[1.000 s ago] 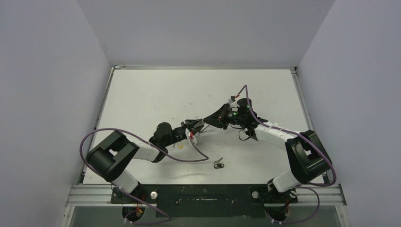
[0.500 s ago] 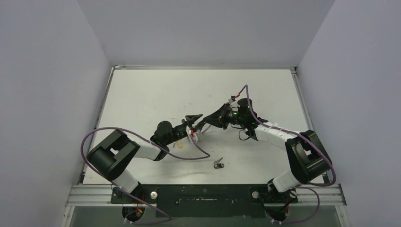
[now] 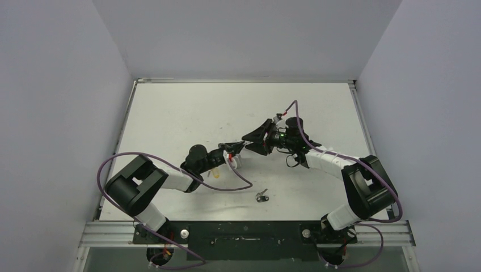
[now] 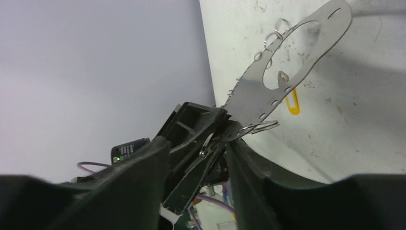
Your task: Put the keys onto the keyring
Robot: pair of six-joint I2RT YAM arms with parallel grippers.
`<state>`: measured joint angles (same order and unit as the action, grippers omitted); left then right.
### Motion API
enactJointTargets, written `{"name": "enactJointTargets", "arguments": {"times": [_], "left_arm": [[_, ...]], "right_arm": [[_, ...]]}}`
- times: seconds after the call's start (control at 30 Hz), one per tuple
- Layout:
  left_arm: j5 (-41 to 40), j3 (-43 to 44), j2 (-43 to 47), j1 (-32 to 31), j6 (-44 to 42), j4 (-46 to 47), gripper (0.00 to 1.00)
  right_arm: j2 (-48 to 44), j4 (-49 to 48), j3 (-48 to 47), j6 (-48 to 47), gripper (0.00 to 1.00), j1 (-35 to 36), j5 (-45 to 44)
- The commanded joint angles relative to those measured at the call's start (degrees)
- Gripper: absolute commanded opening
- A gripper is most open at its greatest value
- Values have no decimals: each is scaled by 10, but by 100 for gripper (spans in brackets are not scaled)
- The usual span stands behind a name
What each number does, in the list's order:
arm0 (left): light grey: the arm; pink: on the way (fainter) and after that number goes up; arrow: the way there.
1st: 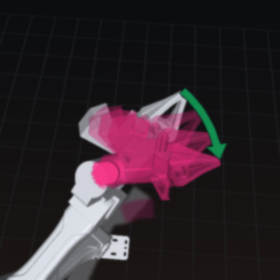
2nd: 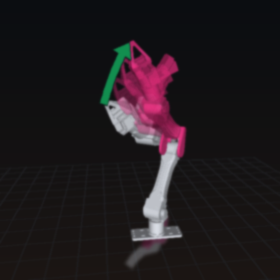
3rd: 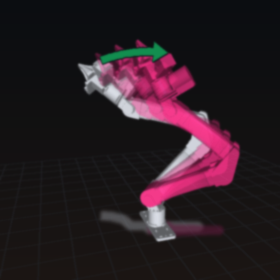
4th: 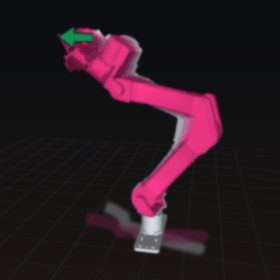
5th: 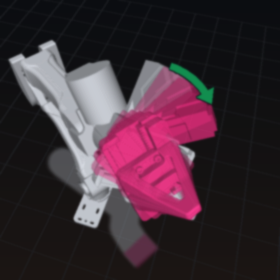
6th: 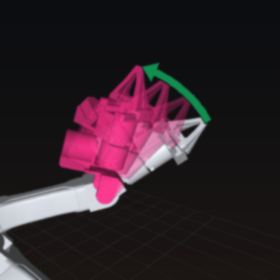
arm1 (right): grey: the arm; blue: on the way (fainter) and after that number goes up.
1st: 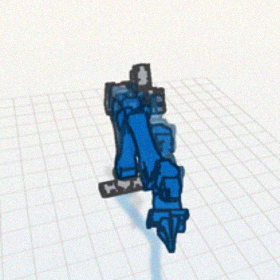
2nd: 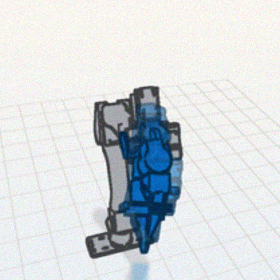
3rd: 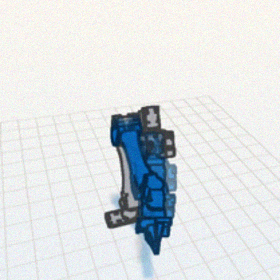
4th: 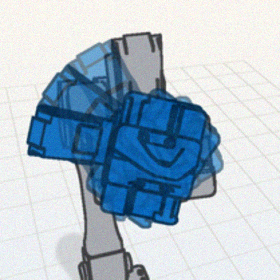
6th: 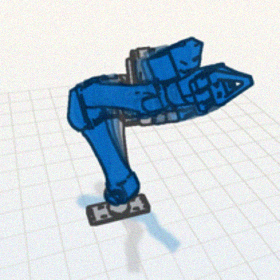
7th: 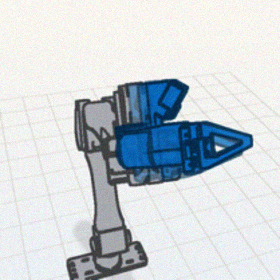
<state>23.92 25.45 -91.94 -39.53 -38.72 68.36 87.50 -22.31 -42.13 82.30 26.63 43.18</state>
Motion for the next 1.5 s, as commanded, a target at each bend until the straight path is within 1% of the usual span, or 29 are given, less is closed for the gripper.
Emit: {"name": "enactJointTargets", "arguments": {"times": [0.0, 0.07, 0.13, 0.2, 0.27, 0.33, 0.4, 0.43, 0.47, 0.5, 0.57, 0.6, 0.7, 0.77, 0.8, 0.87, 0.93, 0.97, 1.0, 1.07, 1.13, 1.2, 1.27, 1.37, 1.47], "left_arm": [[10, 12, 25, 3, 49, 31, 0], [13, 7, 37, 4, 69, 28, 0], [19, 0, 54, 8, 90, 16, 0], [29, -5, 77, 14, 110, -7, 0], [36, -10, 104, 18, 128, -39, 0], [47, -10, 133, 23, 145, -80, 0], [62, -11, 162, 28, 158, -122, 0], [68, -12, 175, 31, 170, -138, 0], [75, -13, 186, 34, 178, -153, 0], [84, -14, 197, 38, 190, -165, 0], [101, -16, 216, 42, 203, -188, 0], [110, -17, 225, 43, 208, -197, 0], [133, -17, 246, 44, 221, -232, 0], [150, -18, 259, 45, 224, -254, 0], [156, -20, 266, 46, 223, -264, 0], [170, -23, 281, 47, 221, -280, 0], [186, -23, 294, 49, 216, -304, 0], [194, -23, 300, 50, 213, -313, 0], [201, -23, 305, 51, 211, -320, 0], [210, -25, 315, 52, 209, -331, 0], [220, -26, 322, 53, 206, -338, 0], [228, -26, 328, 53, 205, -343, 0], [234, -25, 330, 53, 206, -347, 0], [242, -23, 330, 53, 206, -348, 0], [251, -22, 326, 53, 207, -346, 0]], "right_arm": [[-6, -67, 2, -4, 59, -11, 18], [-17, -66, 1, -20, 77, -20, 18], [-33, -51, -3, -50, 88, -31, 20], [-51, -5, -17, -108, 96, -43, 24], [-68, 59, -45, -189, 100, -55, 35], [-81, 162, -87, -300, 100, -65, 38], [-91, 290, -137, -427, 100, -69, 18], [-96, 340, -158, -480, 100, -69, 8], [-101, 365, -169, -529, 100, -69, 3], [-109, 370, -171, -564, 99, -69, 6], [-126, 342, -158, -613, 99, -66, 15], [-132, 314, -147, -616, 98, -64, 24], [-142, 190, -110, -599, 98, -47, 68], [-146, 158, -101, -628, 97, -17, 71], [-149, 163, -99, -661, 97, 2, 71], [-155, 212, -105, -764, 97, 46, 77], [-158, 306, -120, -893, 97, 89, 68], [-161, 342, -125, -940, 97, 106, 59], [-165, 365, -125, -981, 97, 119, 50], [-187, 377, -111, -1036, 96, 135, 51], [-209, 364, -90, -1069, 93, 141, 67], [-228, 347, -71, -1098, 84, 147, 78], [-241, 336, -60, -1117, 75, 154, 68], [-245, 319, -56, -1118, 71, 161, 54], [-236, 308, -61, -1119, 70, 167, 44]]}}
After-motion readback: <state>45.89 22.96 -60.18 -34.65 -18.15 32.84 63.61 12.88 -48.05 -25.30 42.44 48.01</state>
